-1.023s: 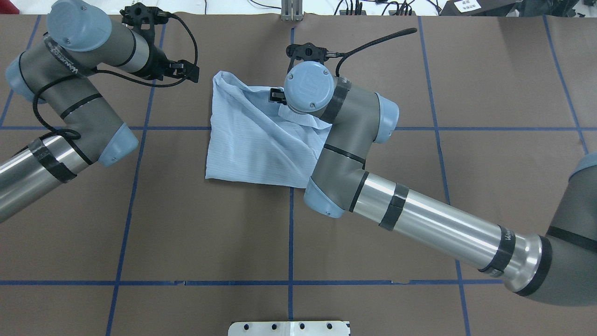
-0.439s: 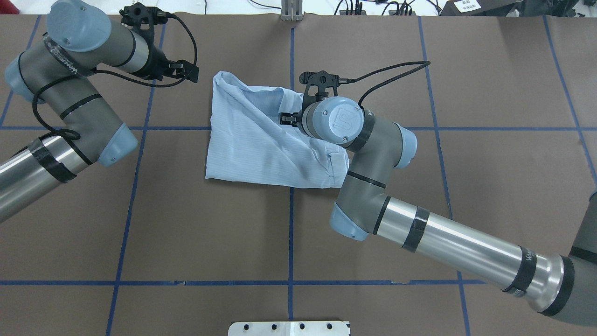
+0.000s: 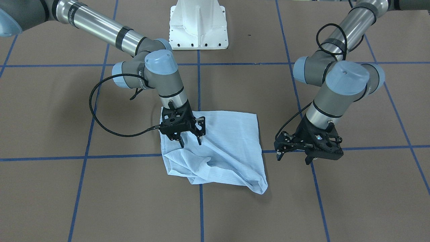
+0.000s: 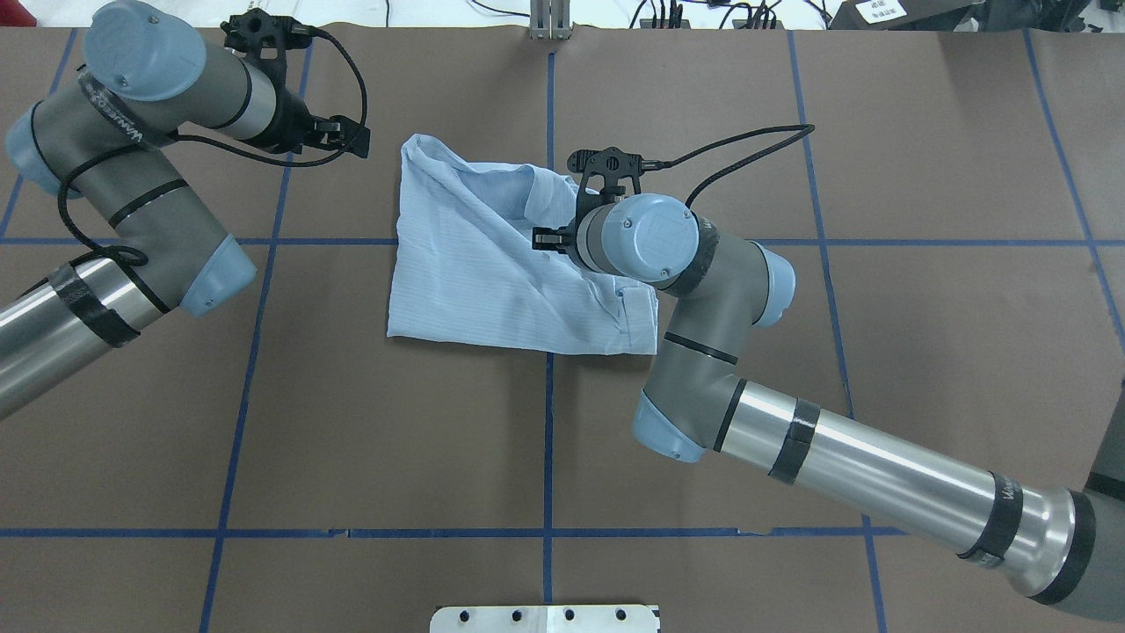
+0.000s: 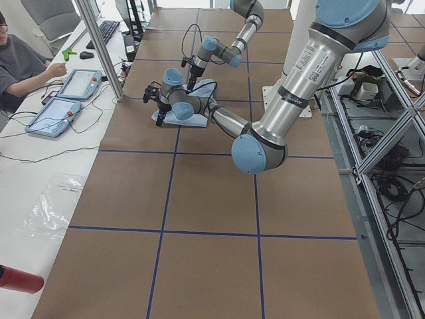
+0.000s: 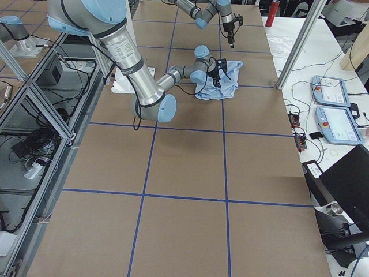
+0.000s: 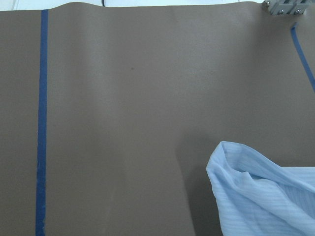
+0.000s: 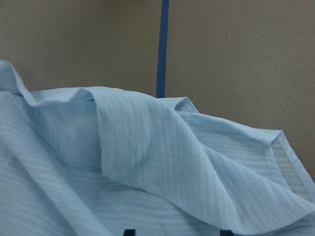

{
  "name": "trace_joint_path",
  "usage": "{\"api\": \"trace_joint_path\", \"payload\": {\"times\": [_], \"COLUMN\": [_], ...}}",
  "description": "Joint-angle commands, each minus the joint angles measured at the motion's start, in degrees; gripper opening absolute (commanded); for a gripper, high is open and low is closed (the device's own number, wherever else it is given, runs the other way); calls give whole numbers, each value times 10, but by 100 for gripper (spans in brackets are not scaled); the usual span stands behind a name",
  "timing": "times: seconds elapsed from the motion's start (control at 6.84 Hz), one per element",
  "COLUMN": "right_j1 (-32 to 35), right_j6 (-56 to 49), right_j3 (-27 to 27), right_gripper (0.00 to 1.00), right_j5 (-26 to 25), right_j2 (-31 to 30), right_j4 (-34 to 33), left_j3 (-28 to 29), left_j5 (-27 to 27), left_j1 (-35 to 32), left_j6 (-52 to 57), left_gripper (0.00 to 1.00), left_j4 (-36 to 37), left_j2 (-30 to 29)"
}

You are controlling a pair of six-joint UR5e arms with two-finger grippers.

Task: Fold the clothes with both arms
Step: 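Release the fold and raise the left gripper away while the right gripper presses the fold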

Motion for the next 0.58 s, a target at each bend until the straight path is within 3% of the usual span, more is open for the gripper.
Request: {"api": "trace_joint_path", "payload": {"times": [0.0, 0.15, 0.29, 0.44], "right_j1": [1, 8, 16, 17], "right_j6": [5, 2, -2, -2], "right_j3": [-48, -90, -91, -98], "right_gripper": [57, 57, 55, 42], "right_j5": [-25, -45, -47, -72], "right_j2": [47, 94, 100, 101], "right_j4": [-7, -47, -66, -71], "left_j3": [-18, -22, -22, -23], "left_j5": [1, 1, 1, 1], "left_j1": [0, 1, 1, 0], "left_j6": [0, 0, 0, 0], "left_gripper": [100, 100, 100, 100], "left_j4": [0, 0, 0, 0], "left_j2": [15, 18, 18, 18]}}
